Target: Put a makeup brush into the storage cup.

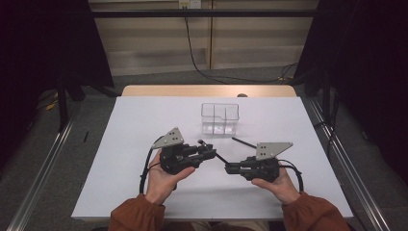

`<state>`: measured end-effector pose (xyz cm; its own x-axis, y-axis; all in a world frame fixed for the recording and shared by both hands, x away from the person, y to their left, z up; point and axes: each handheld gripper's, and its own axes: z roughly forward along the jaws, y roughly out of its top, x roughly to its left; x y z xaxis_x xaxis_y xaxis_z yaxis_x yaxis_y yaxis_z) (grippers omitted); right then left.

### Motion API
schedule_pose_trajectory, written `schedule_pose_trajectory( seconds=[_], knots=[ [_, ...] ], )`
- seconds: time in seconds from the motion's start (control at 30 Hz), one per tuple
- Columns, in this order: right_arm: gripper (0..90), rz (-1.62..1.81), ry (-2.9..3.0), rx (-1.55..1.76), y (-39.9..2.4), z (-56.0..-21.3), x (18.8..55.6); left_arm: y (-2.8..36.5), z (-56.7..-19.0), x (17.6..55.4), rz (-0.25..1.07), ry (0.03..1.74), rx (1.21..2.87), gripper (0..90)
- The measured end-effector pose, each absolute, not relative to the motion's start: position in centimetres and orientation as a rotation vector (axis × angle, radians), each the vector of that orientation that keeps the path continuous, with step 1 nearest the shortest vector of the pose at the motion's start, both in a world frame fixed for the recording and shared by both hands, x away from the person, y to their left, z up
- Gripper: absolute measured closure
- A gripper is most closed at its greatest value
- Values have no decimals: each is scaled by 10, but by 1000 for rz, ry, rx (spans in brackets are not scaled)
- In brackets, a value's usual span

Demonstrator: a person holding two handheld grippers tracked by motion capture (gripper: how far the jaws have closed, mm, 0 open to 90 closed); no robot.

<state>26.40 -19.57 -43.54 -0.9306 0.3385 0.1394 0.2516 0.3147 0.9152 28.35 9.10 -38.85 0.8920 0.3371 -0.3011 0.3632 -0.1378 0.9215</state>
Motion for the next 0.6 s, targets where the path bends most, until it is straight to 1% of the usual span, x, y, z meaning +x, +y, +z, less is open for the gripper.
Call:
schedule_pose_trajectory(
  seconds=[0.37, 0.6],
  knots=[
    [834, 1682, 2504, 522, -193, -436, 263, 89, -386, 283, -99, 511, 1721, 815],
    [820, 1680, 2504, 534, -191, -438, 263, 87, -384, 280, -108, 497, 1722, 839]
  ],
)
